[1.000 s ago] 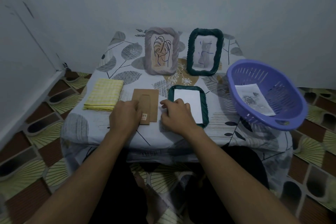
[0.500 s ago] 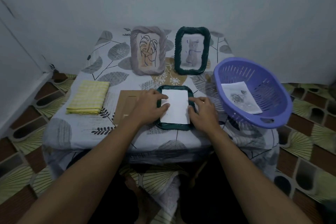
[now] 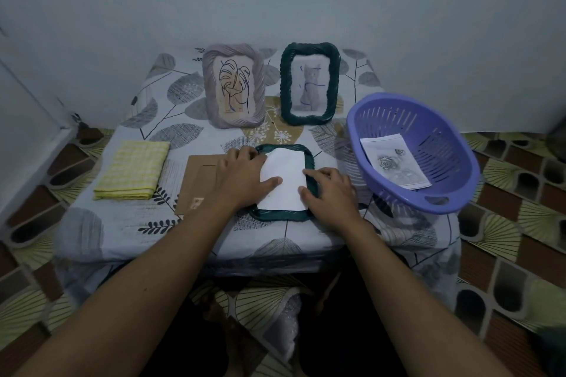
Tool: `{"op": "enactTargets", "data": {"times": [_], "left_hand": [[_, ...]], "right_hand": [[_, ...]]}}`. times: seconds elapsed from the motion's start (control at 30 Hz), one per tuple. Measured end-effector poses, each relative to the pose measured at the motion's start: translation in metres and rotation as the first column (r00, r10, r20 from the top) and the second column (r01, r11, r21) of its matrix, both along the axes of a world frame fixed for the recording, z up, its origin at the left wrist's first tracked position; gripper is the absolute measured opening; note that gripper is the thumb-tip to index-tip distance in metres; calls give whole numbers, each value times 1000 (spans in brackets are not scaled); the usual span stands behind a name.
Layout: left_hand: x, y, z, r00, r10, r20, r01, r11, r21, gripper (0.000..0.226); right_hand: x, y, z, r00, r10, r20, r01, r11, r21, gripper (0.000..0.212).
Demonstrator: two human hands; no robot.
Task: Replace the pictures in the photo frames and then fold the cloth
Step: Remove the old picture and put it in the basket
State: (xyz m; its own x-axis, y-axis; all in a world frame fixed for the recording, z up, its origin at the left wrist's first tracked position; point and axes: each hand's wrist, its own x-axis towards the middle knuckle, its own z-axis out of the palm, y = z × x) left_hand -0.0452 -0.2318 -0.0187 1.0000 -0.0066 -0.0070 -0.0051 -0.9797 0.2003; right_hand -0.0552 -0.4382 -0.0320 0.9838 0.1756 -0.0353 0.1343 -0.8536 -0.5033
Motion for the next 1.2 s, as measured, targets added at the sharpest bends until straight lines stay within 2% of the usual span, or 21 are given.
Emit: {"op": "enactTargets", "data": {"times": [0.1,0.17,0.27,0.37,0.47,0.57,0.63,0.73,0.8,0.87,0.93,0.97,1.1,1.2], "left_hand": [[-2,-5,6,999,-7,32,10,995,-95,60],[-5,-9,14,998,-7,60,24,958,-287,49],[-11,-16,24,997,54,52,-18,848,-530,40],[-15,-18,28,994,95,59,-36,776,-630,55],[-16,-19,32,990,125,68,-49,750,-659,66],[-15,-20,36,981,183,57,-85,684,-724,65],[-12,-22,37,974,224,24,-114,582,-805,63],[-8,-27,37,974,223,-37,-133,430,-893,60],[-4,-33,35,972,227,-61,-145,380,-914,57],[1,-41,32,973,222,-68,-147,361,-921,56],[5,-51,29,979,177,-100,-157,343,-926,55],[7,-56,28,981,150,-126,-171,340,-925,55],[10,-78,24,974,71,-217,-229,309,-923,46],[15,-97,24,967,37,-251,-248,335,-909,40]], "right_hand": [[0,0,3,1000,-4,-18,4,1000,0,49],[-1,1,5,1000,-7,-25,7,1000,-6,49],[-1,2,7,999,-8,-42,8,1000,-15,50],[1,3,12,996,-9,-84,8,1000,-14,52],[1,4,25,996,11,-87,-7,999,49,55],[-5,2,48,995,38,92,-49,992,117,43],[-9,-2,65,966,-3,259,-31,991,129,34],[-12,-15,82,884,-83,460,92,996,3,33],[-12,-27,88,901,-138,411,182,981,-72,38],[-9,-45,90,960,-181,215,209,971,-119,44],[-5,-61,87,983,-180,33,182,980,-83,47],[-4,-67,86,985,-172,-4,172,984,-47,48],[-6,-79,82,985,-167,39,167,986,-1,48],[-5,-82,82,985,-154,71,153,988,21,45]]}}
